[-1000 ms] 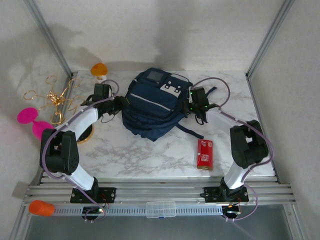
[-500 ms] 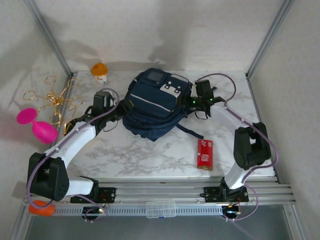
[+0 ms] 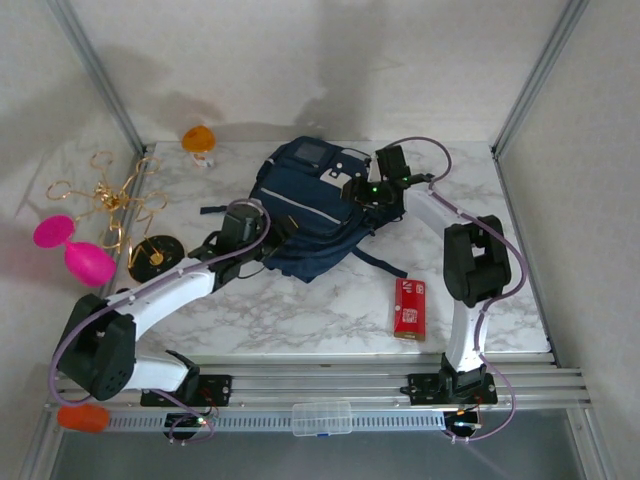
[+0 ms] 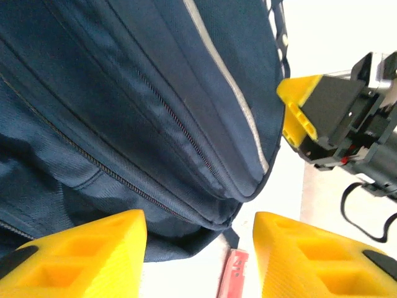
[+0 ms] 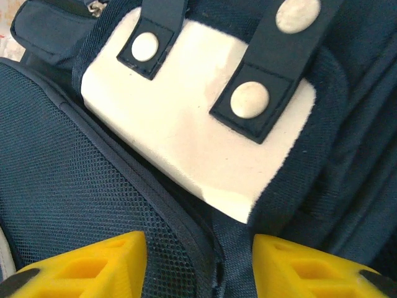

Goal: Pack books, pencil case, and school supplies into a backpack

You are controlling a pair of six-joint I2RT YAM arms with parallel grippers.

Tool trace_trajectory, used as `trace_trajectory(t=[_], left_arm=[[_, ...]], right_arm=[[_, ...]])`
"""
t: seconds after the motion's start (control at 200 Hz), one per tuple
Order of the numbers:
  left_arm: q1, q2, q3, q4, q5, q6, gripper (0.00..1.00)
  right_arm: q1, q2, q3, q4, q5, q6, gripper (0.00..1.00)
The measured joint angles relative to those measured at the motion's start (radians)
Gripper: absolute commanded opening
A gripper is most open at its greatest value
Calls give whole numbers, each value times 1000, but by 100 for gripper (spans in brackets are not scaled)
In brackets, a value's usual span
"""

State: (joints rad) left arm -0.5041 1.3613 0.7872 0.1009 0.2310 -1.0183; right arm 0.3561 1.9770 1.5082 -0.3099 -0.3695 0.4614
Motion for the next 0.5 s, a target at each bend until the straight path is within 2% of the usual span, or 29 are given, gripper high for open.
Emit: trace_trajectory(t=[0.225, 0.335, 0.501], left_arm=[[-8, 75, -1, 37, -48, -3, 45], [-8, 99, -1, 39, -58, -2, 44], [-8, 159, 18, 63, -63, 26, 43]], right_arm=[[2, 50, 39, -13, -50, -4, 19], [0, 47, 39, -14, -58, 0, 1], [1, 21, 10, 6, -63, 2, 0]])
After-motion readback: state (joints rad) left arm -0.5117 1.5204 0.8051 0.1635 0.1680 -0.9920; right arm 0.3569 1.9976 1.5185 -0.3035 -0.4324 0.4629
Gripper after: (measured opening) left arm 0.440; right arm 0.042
